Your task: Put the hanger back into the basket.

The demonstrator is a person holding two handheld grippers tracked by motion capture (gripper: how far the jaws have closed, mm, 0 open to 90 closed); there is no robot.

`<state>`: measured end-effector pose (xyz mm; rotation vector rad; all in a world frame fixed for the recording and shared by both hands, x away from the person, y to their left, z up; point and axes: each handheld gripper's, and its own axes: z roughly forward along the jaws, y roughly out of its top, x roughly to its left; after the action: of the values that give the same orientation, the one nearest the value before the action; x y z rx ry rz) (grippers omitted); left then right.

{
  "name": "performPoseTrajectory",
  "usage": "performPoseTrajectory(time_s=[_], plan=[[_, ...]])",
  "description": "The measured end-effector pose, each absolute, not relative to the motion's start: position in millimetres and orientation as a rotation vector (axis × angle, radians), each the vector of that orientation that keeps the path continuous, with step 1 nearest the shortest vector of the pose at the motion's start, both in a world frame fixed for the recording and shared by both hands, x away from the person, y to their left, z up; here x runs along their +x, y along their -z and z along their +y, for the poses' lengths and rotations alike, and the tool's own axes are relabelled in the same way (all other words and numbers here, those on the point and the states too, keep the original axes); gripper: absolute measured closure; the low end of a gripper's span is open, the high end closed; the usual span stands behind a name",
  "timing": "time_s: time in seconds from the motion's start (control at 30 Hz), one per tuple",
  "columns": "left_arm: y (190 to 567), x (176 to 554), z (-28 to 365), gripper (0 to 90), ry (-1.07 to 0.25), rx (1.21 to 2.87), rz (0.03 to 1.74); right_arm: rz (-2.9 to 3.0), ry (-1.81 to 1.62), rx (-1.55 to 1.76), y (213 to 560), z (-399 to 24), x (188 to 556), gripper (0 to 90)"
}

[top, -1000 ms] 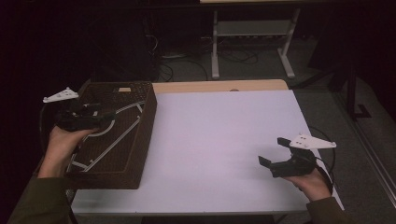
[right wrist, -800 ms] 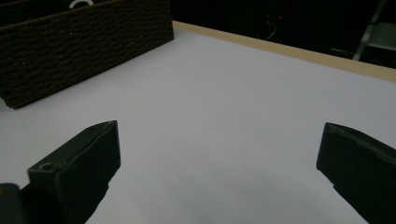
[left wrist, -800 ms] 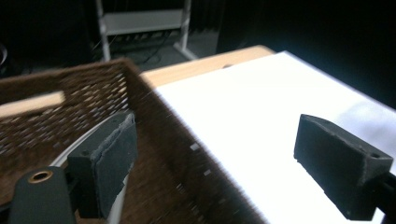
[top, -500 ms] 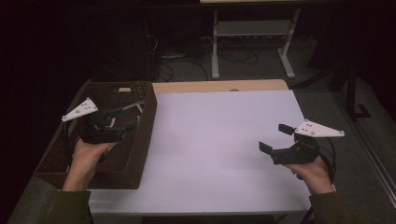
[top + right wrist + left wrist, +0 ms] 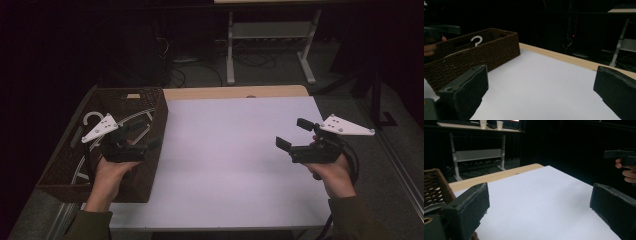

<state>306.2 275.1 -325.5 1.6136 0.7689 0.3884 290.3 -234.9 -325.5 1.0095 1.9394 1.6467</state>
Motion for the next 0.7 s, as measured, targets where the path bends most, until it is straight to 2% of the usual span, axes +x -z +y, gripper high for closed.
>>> performPoseTrajectory(time_s=[0.7], plan=[[332.0, 302.1, 268.8, 2.2, -0.379, 1.604, 0.728, 1.897, -1.699, 0.969, 315.5, -233.0, 291.7, 0.0]])
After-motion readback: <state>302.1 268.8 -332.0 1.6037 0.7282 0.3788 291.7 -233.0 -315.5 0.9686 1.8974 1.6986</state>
